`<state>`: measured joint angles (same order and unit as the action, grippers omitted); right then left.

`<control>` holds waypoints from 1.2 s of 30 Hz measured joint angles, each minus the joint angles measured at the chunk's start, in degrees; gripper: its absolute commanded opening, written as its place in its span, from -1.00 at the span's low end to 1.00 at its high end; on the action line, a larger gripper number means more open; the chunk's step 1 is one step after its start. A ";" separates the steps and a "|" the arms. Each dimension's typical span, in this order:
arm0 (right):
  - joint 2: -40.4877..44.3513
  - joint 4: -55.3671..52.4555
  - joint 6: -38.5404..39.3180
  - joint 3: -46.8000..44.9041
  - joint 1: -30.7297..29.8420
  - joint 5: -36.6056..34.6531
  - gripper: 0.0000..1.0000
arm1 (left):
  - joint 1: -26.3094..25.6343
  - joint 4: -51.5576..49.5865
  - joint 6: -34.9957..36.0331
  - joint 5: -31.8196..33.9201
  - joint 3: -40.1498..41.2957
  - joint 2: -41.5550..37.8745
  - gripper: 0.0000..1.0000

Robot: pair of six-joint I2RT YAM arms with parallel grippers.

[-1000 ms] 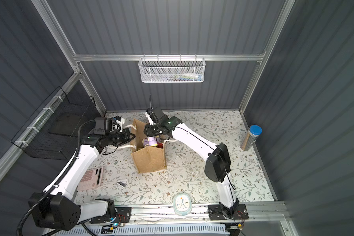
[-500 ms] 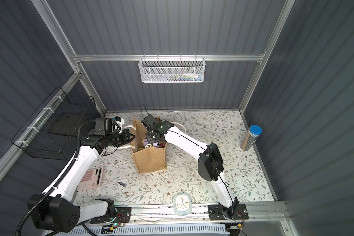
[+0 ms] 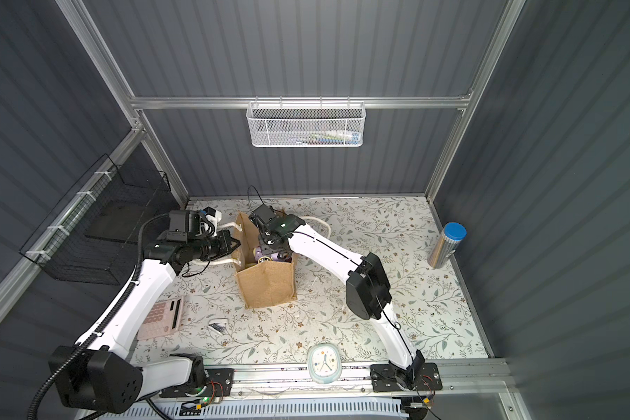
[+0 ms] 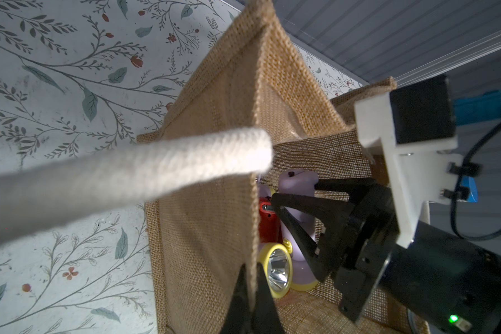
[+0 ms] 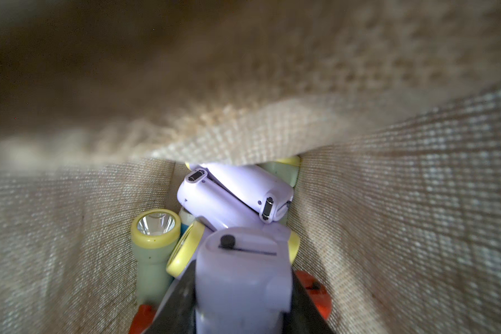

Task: Put the flashlights into the tote bags
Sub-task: Place the flashlight in the canvas bag.

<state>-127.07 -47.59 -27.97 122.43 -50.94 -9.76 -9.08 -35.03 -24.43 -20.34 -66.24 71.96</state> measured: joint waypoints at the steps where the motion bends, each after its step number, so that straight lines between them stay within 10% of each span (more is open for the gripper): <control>1: -0.31 -0.02 -0.13 0.13 0.00 0.28 -0.95 | 0.00 0.02 0.00 0.04 0.00 0.00 -1.00; 20: -1.03 -0.59 0.02 0.61 0.00 1.99 -0.10 | 0.00 0.28 0.00 0.85 0.09 0.00 -1.00; 36: 0.70 -0.55 3.41 1.53 0.00 5.55 0.15 | 0.00 0.13 0.00 1.05 0.09 -0.11 -1.00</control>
<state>-126.37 -48.14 -24.56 123.96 -50.94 -4.21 -9.08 -34.89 -24.43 -19.29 -66.15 71.85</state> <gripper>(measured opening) 0.572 0.051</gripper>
